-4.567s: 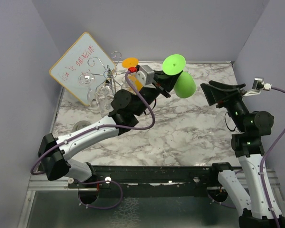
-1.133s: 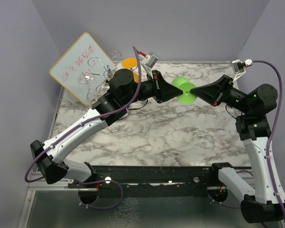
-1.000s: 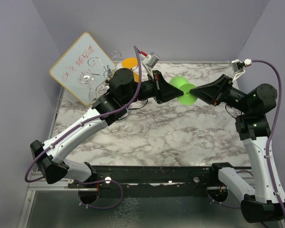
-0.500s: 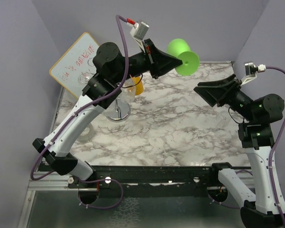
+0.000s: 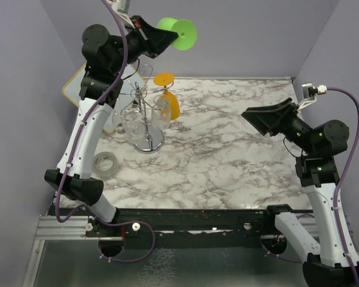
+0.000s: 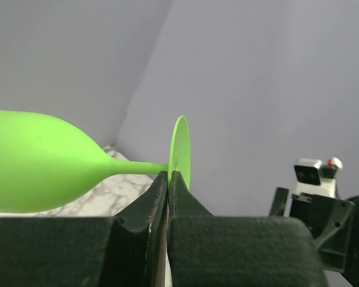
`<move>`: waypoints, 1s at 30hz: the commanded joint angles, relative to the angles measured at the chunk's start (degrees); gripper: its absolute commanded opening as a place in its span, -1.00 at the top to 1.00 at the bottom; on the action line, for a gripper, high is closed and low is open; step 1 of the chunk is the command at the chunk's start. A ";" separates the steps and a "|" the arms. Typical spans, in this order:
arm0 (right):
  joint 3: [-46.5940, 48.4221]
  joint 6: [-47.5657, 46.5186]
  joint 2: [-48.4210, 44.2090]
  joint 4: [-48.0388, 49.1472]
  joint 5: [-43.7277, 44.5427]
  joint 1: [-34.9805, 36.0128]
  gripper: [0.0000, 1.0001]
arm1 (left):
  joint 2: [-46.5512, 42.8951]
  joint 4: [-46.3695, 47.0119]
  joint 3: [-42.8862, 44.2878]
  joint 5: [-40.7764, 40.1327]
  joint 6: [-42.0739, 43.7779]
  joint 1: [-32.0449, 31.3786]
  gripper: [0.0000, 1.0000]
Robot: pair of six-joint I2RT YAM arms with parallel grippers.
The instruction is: Place the wine glass upside down on the wine glass rack
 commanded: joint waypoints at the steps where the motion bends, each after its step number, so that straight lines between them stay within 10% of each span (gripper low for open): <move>1: -0.95 0.56 0.48 2.47 -0.36 0.11 -0.47 | -0.39 6.15 -2.78 4.09 -7.71 10.65 1.00; 14: -3.91 0.77 0.48 0.81 0.63 0.06 -0.46 | -5.51 10.60 -23.06 0.42 -17.35 27.06 1.00; 30: -5.68 -0.28 0.61 -0.78 2.17 0.11 -0.45 | -7.50 8.77 -31.16 4.60 -25.29 28.15 1.00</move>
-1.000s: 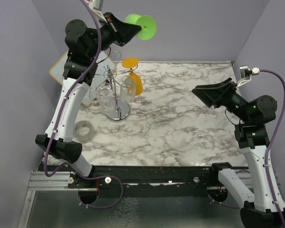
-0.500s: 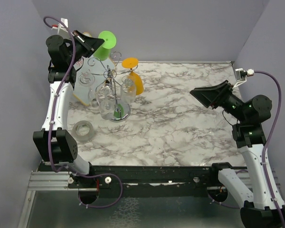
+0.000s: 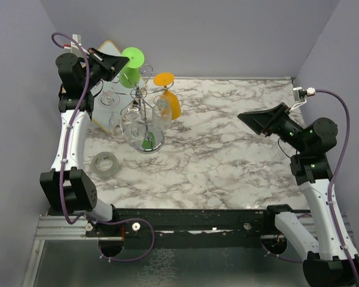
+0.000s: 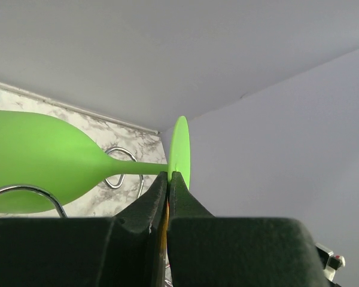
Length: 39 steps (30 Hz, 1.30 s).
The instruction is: Place the wine glass upside down on the wine glass rack
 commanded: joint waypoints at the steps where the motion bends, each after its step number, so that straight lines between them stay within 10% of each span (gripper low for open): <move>1: -1.52 -0.64 -0.94 -0.91 1.39 0.14 -0.45 | -1.69 -0.26 -1.22 1.32 -1.56 0.15 1.00; 39: -2.76 0.87 -2.90 9.24 -1.63 0.05 -0.47 | -2.04 -1.17 -4.82 -0.85 -7.84 -2.70 1.00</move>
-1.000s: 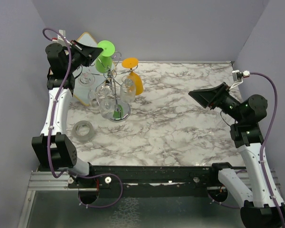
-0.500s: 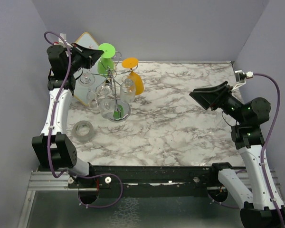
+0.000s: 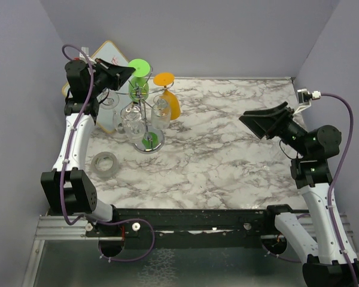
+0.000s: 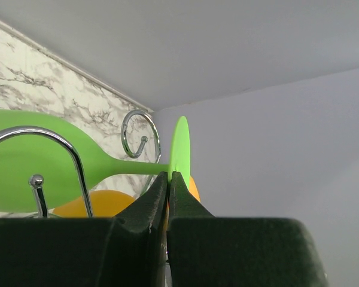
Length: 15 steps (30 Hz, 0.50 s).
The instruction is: Place the wine glass upside down on the wine glass rack
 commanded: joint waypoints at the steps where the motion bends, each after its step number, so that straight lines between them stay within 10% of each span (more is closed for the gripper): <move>1: -0.10 0.49 -0.40 1.93 -0.37 0.15 -0.47 | -0.66 2.14 0.73 -0.72 -1.08 -0.99 1.00; 15: -1.20 0.96 -1.66 4.80 0.23 0.04 -0.47 | 3.70 2.13 5.91 2.11 -0.91 -1.55 1.00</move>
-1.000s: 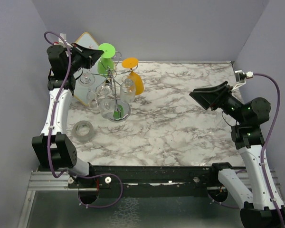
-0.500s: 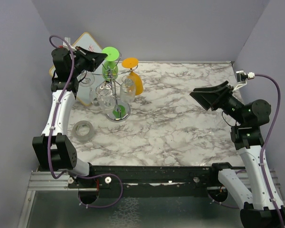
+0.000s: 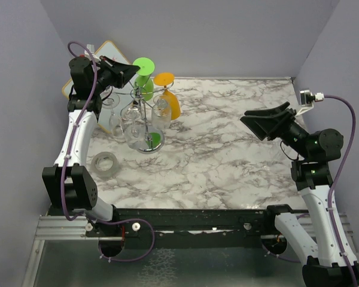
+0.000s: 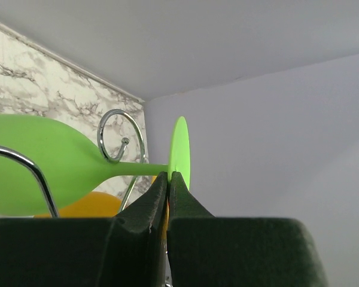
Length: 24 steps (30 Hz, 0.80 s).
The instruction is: Place the wine glass upside down on the wine glass rack
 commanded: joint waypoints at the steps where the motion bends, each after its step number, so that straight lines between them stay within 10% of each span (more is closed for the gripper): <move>1: -0.66 0.50 -0.75 3.07 -0.14 0.11 -0.47 | 1.78 1.68 3.98 1.26 0.43 -0.10 1.00; 24: -1.40 1.72 -2.05 4.07 0.17 0.11 -0.47 | 7.74 4.28 7.87 -1.99 1.60 -0.94 1.00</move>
